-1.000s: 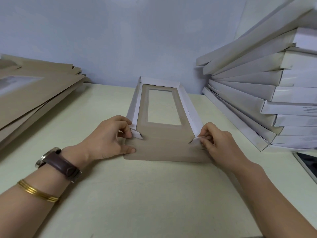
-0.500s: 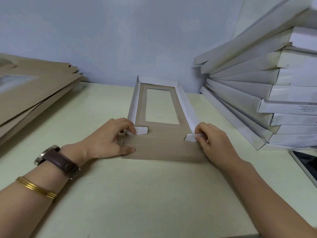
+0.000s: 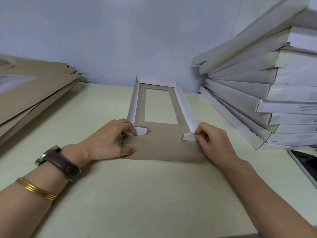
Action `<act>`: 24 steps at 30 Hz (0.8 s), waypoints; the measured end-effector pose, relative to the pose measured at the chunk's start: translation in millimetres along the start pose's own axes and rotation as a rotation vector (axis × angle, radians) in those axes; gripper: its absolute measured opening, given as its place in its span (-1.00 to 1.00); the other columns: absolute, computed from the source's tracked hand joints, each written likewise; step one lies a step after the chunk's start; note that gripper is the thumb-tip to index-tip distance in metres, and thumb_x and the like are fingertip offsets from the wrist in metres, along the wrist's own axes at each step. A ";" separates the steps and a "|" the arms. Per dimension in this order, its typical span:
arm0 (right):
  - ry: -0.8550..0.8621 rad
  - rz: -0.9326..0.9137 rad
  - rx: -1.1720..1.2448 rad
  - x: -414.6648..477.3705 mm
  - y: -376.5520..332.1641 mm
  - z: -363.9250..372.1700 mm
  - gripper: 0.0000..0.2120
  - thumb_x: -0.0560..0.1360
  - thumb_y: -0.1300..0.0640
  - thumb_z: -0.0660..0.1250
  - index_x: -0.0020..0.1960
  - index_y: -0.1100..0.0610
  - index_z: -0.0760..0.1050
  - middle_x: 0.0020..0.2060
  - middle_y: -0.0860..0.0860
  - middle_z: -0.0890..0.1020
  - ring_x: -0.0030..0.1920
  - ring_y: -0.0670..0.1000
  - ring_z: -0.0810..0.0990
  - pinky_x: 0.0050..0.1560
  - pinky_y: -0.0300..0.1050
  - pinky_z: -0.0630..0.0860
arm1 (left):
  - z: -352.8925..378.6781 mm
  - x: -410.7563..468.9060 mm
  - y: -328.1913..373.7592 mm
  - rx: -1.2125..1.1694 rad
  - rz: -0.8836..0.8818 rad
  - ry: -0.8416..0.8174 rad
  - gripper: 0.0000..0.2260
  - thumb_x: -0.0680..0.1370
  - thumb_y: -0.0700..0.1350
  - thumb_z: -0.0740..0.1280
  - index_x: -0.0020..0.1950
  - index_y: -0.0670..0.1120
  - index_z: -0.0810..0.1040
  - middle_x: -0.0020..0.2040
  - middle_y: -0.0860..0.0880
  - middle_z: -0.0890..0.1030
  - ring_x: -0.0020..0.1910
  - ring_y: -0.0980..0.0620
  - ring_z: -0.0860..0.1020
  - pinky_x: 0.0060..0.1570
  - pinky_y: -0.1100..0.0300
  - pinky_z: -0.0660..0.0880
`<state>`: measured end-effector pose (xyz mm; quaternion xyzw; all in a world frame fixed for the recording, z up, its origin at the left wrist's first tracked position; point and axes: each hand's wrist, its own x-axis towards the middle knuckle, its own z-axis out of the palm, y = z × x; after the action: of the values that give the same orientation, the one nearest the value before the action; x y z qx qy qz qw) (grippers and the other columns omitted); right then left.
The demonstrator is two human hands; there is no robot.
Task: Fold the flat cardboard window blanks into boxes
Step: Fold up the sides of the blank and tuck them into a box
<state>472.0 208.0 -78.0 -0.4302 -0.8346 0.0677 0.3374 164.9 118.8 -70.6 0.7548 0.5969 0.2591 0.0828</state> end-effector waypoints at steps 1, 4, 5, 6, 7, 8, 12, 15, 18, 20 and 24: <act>0.007 0.007 0.000 0.5 -0.1 0.8 -0.81 0.46 0.38 0.29 -0.18 0.11 0.43 -0.36 -0.08 0.49 -0.24 -0.07 0.43 -0.28 -0.29 0.31 | 0.5 0.0 0.3 0.000 -0.002 0.002 -0.64 0.39 -0.04 0.52 0.13 -0.04 0.54 0.09 0.10 0.49 0.00 0.08 0.44 -0.09 0.44 0.31; 0.022 0.012 -0.015 1.8 -0.3 2.1 -0.82 0.45 0.36 0.29 -0.19 0.10 0.44 -0.37 -0.06 0.48 -0.27 -0.06 0.42 -0.29 -0.25 0.32 | 1.8 -0.2 1.6 -0.010 -0.011 0.005 -0.64 0.39 -0.05 0.52 0.13 -0.04 0.53 0.09 0.10 0.48 -0.01 0.10 0.44 -0.10 0.46 0.31; 0.028 0.012 -0.020 1.8 -0.4 2.3 -0.82 0.45 0.36 0.30 -0.19 0.11 0.44 -0.37 -0.05 0.48 -0.28 -0.06 0.42 -0.28 -0.22 0.33 | 2.3 -0.1 2.0 -0.014 -0.013 0.003 -0.64 0.39 -0.05 0.52 0.13 -0.05 0.53 0.09 0.10 0.48 -0.01 0.10 0.44 -0.10 0.47 0.32; 0.033 0.011 -0.022 1.8 -0.6 2.6 -0.83 0.44 0.37 0.30 -0.20 0.12 0.44 -0.38 -0.04 0.48 -0.29 -0.06 0.42 -0.28 -0.19 0.34 | 2.3 0.1 2.0 -0.017 -0.014 0.001 -0.64 0.39 -0.06 0.52 0.13 -0.05 0.53 0.09 0.09 0.48 -0.01 0.11 0.44 -0.10 0.47 0.32; 0.036 0.012 -0.024 1.9 -0.9 2.7 -0.84 0.44 0.37 0.30 -0.19 0.13 0.45 -0.38 -0.03 0.49 -0.30 -0.06 0.42 -0.27 -0.16 0.35 | 2.3 0.2 1.9 -0.020 -0.016 -0.001 -0.64 0.39 -0.06 0.52 0.13 -0.05 0.53 0.10 0.09 0.48 -0.01 0.12 0.44 -0.10 0.48 0.31; 0.035 0.014 -0.026 1.9 -1.2 2.7 -0.84 0.44 0.38 0.30 -0.19 0.14 0.46 -0.38 -0.01 0.49 -0.31 -0.06 0.42 -0.26 -0.13 0.37 | 2.3 0.4 1.9 -0.023 -0.018 -0.004 -0.64 0.39 -0.05 0.52 0.13 -0.05 0.53 0.10 0.09 0.48 -0.01 0.12 0.44 -0.11 0.48 0.31; 0.003 0.014 -0.018 2.0 -1.6 0.4 -0.86 0.47 0.33 0.33 -0.17 0.12 0.46 -0.36 -0.05 0.50 -0.29 -0.05 0.44 -0.26 -0.14 0.37 | 2.0 -0.2 1.9 -0.026 -0.021 -0.013 -0.60 0.37 0.02 0.53 0.13 -0.03 0.52 0.10 0.10 0.47 0.00 0.12 0.43 -0.10 0.48 0.31; -0.025 0.022 0.027 -1.2 -1.8 -2.8 -0.85 0.45 0.14 0.42 -0.18 0.03 0.44 -0.36 -0.10 0.48 -0.28 -0.10 0.44 -0.31 -0.31 0.32 | 1.6 -1.9 2.2 -0.051 -0.030 -0.034 -0.52 0.31 0.10 0.57 0.14 0.01 0.51 0.11 0.15 0.45 0.01 0.18 0.40 -0.08 0.45 0.32; -0.118 0.098 0.086 -3.8 -3.1 -10.5 -0.68 0.29 -0.18 0.49 -0.13 -0.06 0.45 -0.24 -0.19 0.50 -0.23 -0.18 0.44 -0.28 -0.37 0.35 | 0.8 -3.9 2.0 -0.069 -0.039 -0.062 -0.44 0.25 0.14 0.59 0.16 0.07 0.47 0.13 0.23 0.41 0.06 0.24 0.35 -0.04 0.46 0.31; -0.199 0.125 0.050 -4.6 -3.6 -15.7 -0.50 0.17 -0.37 0.47 -0.04 -0.13 0.45 -0.17 -0.25 0.48 -0.13 -0.24 0.43 -0.25 -0.35 0.32 | -0.2 -4.2 2.4 -0.063 -0.047 -0.077 -0.41 0.23 0.15 0.60 0.17 0.10 0.45 0.14 0.26 0.40 0.07 0.21 0.33 -0.01 0.44 0.31; -0.322 0.167 -0.002 -5.2 -6.1 -23.4 -0.26 -0.01 -0.52 0.40 0.08 -0.27 0.37 -0.05 -0.18 0.43 -0.02 -0.32 0.39 -0.14 -0.31 0.32 | -2.1 -3.5 5.5 -0.012 -0.049 -0.104 -0.31 0.13 0.35 0.40 0.19 0.11 0.43 0.14 0.29 0.38 0.09 0.14 0.32 0.05 0.38 0.34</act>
<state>484.5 196.1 -60.4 -0.4821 -0.8392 0.1626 0.1922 168.1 113.5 -67.5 0.7518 0.6086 0.2212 0.1247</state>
